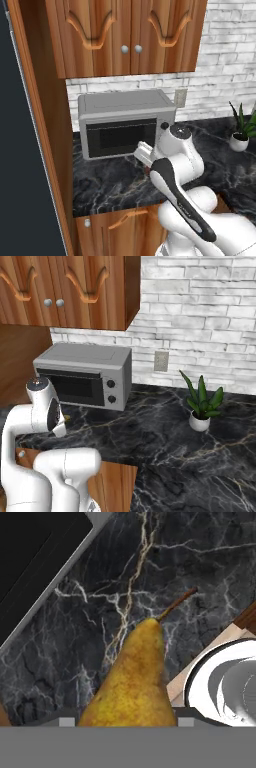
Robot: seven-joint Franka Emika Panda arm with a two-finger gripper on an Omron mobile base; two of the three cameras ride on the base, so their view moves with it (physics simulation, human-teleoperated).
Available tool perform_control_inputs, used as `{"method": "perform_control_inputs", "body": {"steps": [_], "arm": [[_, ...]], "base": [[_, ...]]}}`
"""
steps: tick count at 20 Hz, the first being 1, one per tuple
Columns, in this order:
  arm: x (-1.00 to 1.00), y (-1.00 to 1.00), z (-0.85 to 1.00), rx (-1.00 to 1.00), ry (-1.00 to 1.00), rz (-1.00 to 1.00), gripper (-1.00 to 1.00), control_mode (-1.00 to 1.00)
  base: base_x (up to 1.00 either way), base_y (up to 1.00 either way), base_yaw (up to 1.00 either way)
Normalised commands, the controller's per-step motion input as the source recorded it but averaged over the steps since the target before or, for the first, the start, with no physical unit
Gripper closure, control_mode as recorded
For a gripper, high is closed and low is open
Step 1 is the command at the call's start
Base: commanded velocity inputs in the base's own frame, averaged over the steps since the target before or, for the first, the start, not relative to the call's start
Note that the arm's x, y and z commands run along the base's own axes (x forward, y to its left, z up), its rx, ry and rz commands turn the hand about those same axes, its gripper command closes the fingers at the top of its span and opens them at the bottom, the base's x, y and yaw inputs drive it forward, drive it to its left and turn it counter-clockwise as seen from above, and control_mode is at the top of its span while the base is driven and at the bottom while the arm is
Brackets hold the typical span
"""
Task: Place the pear in the correct fridge rack based on whether it is a fruit or vegetable. Finally, close the fridge door.
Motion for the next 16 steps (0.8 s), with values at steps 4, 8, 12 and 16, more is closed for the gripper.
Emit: {"method": "perform_control_inputs", "body": {"steps": [4,8,12,16], "arm": [[-0.1,-0.62,0.56,0.0,-0.03,0.0,1.0,-1.0],[-0.1,-0.81,0.06,0.04,0.0,0.0,1.0,-1.0],[-0.1,-0.21,-0.1,0.01,-0.01,0.0,1.0,-1.0],[-0.09,0.0,-0.06,0.0,-0.02,0.0,1.0,1.0]], "base": [[0.0,0.0,0.0],[0.0,0.0,0.0],[0.0,0.0,0.0],[-0.48,0.0,-0.01]]}}
